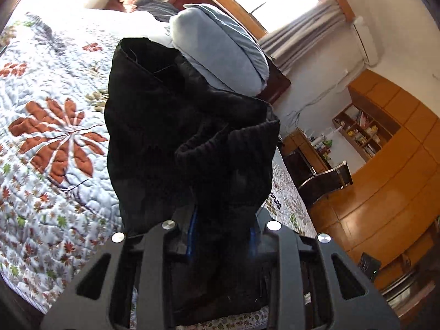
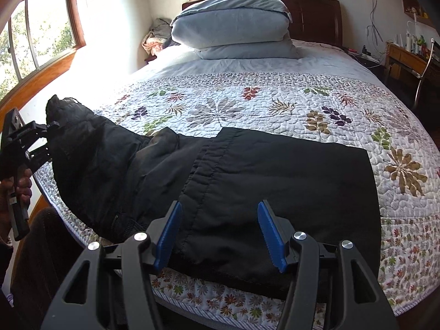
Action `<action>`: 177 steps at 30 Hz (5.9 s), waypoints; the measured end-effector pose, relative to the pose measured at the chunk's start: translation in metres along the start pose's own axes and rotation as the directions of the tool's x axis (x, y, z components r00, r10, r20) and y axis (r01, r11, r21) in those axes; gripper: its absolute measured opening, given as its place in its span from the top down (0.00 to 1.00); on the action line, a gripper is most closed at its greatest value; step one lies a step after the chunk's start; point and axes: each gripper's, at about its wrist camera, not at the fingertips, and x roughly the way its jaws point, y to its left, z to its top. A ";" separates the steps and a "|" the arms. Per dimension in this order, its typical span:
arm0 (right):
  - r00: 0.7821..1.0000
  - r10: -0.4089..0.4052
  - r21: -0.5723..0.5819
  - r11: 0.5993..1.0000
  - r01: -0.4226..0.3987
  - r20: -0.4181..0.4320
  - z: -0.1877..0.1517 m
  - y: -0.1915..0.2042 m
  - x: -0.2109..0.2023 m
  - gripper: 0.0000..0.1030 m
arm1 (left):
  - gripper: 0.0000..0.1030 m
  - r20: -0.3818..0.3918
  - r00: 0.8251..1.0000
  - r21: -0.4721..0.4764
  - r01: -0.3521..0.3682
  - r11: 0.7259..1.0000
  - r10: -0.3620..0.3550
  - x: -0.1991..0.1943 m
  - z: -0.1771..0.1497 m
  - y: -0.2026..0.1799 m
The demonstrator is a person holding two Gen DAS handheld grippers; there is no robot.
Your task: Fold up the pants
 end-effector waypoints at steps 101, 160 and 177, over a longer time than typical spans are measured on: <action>0.872 0.486 0.647 0.644 -0.408 0.066 0.022 -0.221 0.036 0.64 | 0.03 -0.215 0.861 0.465 -0.325 0.824 0.461 0.135 -0.056 -0.087; 0.928 0.359 0.496 0.827 -0.266 -0.101 -0.020 -0.202 -0.001 0.65 | 0.03 -0.699 0.686 -0.325 -0.051 0.944 -0.203 0.165 -0.095 0.015; 0.944 0.321 0.455 0.854 -0.252 -0.080 -0.002 -0.202 -0.003 0.65 | 0.03 -0.730 0.658 -0.322 -0.090 0.943 -0.186 0.200 -0.106 -0.012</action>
